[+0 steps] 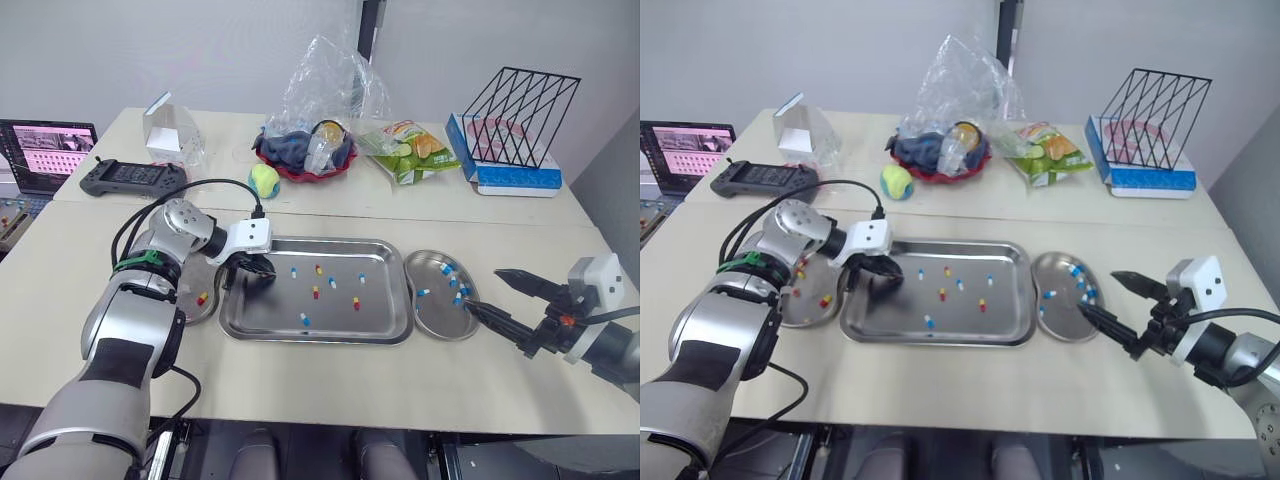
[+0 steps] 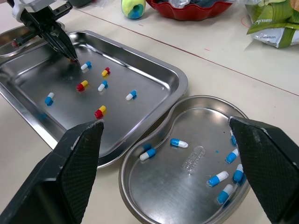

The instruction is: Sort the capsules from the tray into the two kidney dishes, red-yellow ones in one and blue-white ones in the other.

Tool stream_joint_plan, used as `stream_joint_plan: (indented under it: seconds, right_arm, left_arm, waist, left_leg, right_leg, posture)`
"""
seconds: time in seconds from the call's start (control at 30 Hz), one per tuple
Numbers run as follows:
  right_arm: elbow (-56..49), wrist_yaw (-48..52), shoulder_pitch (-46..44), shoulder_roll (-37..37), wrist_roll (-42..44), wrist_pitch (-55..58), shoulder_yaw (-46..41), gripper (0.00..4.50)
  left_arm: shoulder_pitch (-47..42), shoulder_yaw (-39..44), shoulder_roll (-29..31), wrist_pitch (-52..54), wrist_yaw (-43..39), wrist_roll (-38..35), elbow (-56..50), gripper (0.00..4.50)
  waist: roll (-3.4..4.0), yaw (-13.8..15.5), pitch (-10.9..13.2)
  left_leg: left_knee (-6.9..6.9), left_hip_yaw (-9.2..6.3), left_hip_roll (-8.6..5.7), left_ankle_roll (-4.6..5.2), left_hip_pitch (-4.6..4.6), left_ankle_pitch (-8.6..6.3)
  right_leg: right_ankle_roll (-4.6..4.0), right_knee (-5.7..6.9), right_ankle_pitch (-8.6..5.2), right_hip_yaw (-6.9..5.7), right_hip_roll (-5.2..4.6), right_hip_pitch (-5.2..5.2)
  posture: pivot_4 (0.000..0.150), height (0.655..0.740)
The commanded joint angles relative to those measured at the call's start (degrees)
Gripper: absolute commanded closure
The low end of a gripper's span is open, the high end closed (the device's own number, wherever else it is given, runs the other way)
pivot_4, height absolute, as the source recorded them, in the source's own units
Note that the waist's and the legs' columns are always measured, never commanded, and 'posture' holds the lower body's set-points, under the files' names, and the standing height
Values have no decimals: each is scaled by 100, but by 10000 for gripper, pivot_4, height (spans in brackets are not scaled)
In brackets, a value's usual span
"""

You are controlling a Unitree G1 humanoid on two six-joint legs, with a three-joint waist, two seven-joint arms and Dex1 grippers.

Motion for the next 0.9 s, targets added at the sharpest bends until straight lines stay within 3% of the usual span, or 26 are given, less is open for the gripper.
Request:
stream_joint_plan:
  seconds: [0.03,0.3,0.57,0.7,0.9]
  right_arm:
    - [-62,-6,-81,-23,17,-91,-70,0]
    - [142,60,-416,-57,-33,-85,233,0]
    - [326,155,-746,-95,-104,-104,530,0]
    - [446,276,-914,-130,-81,-52,634,0]
    - [703,440,-1266,-170,-229,-117,933,0]
  left_arm:
    - [-218,300,-6,249,-281,-299,-43,44822]
    - [-628,1139,326,1107,-894,-1101,-295,44822]
    - [-379,1155,1303,1751,-695,-1025,-618,44822]
    - [112,1282,1870,2050,-891,-1216,-963,44822]
    - [1646,1533,2028,2407,-614,-1593,-2216,44822]
  waist:
    - [0,-1,0]
    - [2,-11,1]
    - [10,-52,2]
    - [12,-34,3]
    - [22,7,2]
  left_leg:
    - [0,-1,0,0,-1,0]
    - [4,-8,-1,0,-7,0]
    - [0,-12,0,0,-2,1]
    - [1,-12,1,0,-2,1]
    - [5,-10,1,-3,-2,3]
  right_leg:
    - [0,0,0,-1,0,-1]
    - [0,0,0,-10,-2,-1]
    - [1,6,-1,-10,-1,-5]
    - [1,6,-1,-12,-2,-4]
    - [1,13,-1,-17,-10,-4]
  posture:
    - [1500,7174]
    - [1500,7174]
    - [1500,7174]
    - [1500,7174]
    - [1500,7174]
